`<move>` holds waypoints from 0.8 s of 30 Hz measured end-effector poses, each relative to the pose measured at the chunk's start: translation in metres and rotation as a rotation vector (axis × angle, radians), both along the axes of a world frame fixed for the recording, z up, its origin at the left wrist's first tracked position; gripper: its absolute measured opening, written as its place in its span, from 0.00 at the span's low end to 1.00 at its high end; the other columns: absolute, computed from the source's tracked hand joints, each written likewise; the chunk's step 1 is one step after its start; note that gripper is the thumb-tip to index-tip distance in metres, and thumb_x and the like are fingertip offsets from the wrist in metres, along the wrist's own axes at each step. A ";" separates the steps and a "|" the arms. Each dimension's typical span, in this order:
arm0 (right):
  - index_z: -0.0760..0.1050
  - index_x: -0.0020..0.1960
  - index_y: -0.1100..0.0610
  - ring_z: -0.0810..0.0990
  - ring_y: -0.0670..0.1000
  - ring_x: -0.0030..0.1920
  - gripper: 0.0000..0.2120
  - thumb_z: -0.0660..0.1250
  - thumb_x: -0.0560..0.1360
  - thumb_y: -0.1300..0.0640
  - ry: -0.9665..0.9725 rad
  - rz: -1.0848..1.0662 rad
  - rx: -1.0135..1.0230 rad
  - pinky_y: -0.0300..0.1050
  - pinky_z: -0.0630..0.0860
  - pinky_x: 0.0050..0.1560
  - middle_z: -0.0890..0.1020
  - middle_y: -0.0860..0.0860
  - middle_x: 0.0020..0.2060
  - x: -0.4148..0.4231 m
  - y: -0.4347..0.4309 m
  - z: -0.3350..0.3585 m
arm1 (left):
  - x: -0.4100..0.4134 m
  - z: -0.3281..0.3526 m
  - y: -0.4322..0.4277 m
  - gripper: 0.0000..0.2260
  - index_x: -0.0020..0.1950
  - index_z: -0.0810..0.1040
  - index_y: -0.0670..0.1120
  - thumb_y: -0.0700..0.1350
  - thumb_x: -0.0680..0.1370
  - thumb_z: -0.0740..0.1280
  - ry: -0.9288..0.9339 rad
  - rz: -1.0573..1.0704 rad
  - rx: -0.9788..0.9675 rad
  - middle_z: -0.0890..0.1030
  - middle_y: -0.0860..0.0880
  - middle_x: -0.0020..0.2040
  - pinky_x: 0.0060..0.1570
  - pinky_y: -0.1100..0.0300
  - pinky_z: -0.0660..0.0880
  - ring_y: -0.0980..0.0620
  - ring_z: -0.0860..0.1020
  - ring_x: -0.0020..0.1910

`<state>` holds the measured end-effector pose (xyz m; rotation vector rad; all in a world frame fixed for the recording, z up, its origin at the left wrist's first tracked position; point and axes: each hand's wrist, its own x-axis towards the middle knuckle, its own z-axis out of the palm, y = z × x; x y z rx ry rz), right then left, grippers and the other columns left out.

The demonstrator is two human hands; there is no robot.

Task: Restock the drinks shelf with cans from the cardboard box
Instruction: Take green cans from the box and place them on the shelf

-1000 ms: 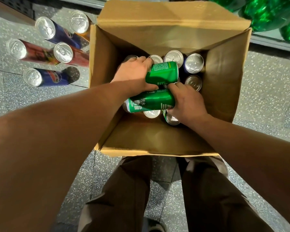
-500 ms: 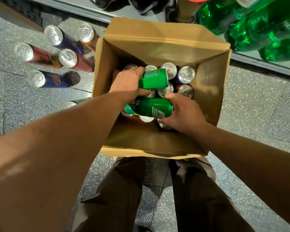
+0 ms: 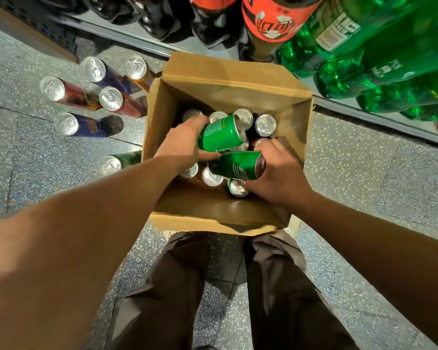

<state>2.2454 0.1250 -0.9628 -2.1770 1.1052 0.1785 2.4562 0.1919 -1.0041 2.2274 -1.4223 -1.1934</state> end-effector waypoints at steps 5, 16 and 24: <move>0.73 0.55 0.55 0.74 0.50 0.49 0.29 0.78 0.57 0.51 0.005 -0.080 0.066 0.43 0.70 0.46 0.72 0.48 0.48 -0.002 -0.009 0.041 | 0.002 0.040 0.002 0.29 0.60 0.72 0.50 0.53 0.64 0.78 0.082 0.081 -0.050 0.78 0.50 0.56 0.50 0.60 0.69 0.56 0.74 0.51; 0.72 0.58 0.53 0.72 0.47 0.50 0.31 0.79 0.58 0.51 -0.046 -0.150 0.030 0.40 0.71 0.49 0.68 0.43 0.46 0.009 -0.036 0.160 | 0.011 0.157 0.000 0.25 0.56 0.74 0.47 0.43 0.64 0.80 0.219 0.225 -0.254 0.74 0.62 0.44 0.41 0.79 0.65 0.72 0.73 0.44; 0.72 0.54 0.56 0.71 0.46 0.46 0.29 0.80 0.57 0.52 -0.187 -0.137 0.006 0.36 0.67 0.44 0.70 0.45 0.46 0.015 -0.061 0.234 | 0.002 0.243 -0.011 0.25 0.54 0.72 0.52 0.53 0.62 0.76 0.213 0.311 -0.313 0.78 0.58 0.45 0.43 0.68 0.72 0.59 0.77 0.45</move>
